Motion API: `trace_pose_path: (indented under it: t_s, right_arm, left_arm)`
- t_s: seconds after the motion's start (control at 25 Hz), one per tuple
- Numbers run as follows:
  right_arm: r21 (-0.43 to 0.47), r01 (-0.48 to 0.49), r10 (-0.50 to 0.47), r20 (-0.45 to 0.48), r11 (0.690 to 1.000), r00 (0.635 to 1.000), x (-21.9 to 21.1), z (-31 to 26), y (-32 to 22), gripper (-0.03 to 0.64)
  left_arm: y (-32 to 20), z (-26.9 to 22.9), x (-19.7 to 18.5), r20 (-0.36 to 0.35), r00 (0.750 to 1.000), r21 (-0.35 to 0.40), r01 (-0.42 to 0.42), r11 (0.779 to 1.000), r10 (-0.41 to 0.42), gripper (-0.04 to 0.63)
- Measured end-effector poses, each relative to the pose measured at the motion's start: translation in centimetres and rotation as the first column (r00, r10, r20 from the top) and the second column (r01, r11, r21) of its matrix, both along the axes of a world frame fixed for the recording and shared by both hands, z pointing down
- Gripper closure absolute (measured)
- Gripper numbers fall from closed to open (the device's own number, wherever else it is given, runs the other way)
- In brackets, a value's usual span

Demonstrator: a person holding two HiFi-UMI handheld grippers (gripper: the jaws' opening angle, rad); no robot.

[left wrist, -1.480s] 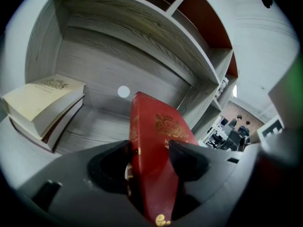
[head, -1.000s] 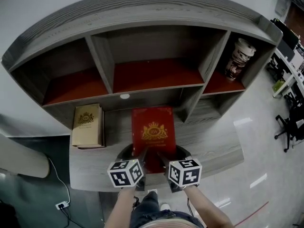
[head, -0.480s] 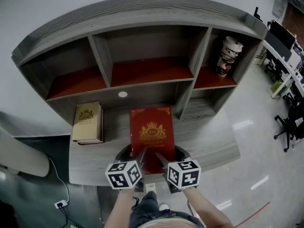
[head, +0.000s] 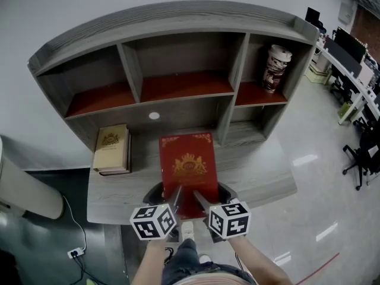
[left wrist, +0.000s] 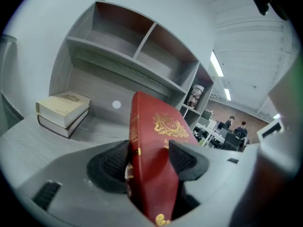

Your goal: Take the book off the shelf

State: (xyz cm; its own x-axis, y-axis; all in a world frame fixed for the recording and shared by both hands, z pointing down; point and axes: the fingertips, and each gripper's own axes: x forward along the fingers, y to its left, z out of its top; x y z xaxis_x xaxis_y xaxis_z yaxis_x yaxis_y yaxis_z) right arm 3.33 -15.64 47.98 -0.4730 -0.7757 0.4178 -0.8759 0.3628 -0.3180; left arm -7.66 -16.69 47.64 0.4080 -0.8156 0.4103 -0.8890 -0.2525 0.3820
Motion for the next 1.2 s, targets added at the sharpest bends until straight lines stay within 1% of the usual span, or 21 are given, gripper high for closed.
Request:
trace_pose_path:
  t_s: [0.36,0.56,0.84,1.2]
  right_arm:
    - [0.045,-0.014,0.013,0.027,0.999,1.000,0.8,-1.4,3.6,0.305]
    - [0.070,-0.016,0.015,0.026,0.997,1.000,1.3,-2.1,5.5,0.305]
    - [0.090,-0.013,0.011,0.019,0.996,1.000,2.1,-2.7,7.9,0.307]
    - [0.102,-0.004,0.001,0.028,0.995,1.000,2.2,-3.1,10.1,0.308]
  left_arm:
    - [3.6,-1.5,0.8,0.005,1.000,0.046,-0.004,0.999,0.004,0.347]
    - [5.5,-2.1,1.3,0.001,1.000,0.064,-0.009,0.998,0.009,0.347]
    - [7.9,-2.8,2.1,-0.005,1.000,0.076,-0.010,0.997,0.010,0.347]
    - [10.2,-3.2,2.1,-0.002,1.000,0.088,0.002,0.996,-0.002,0.347]
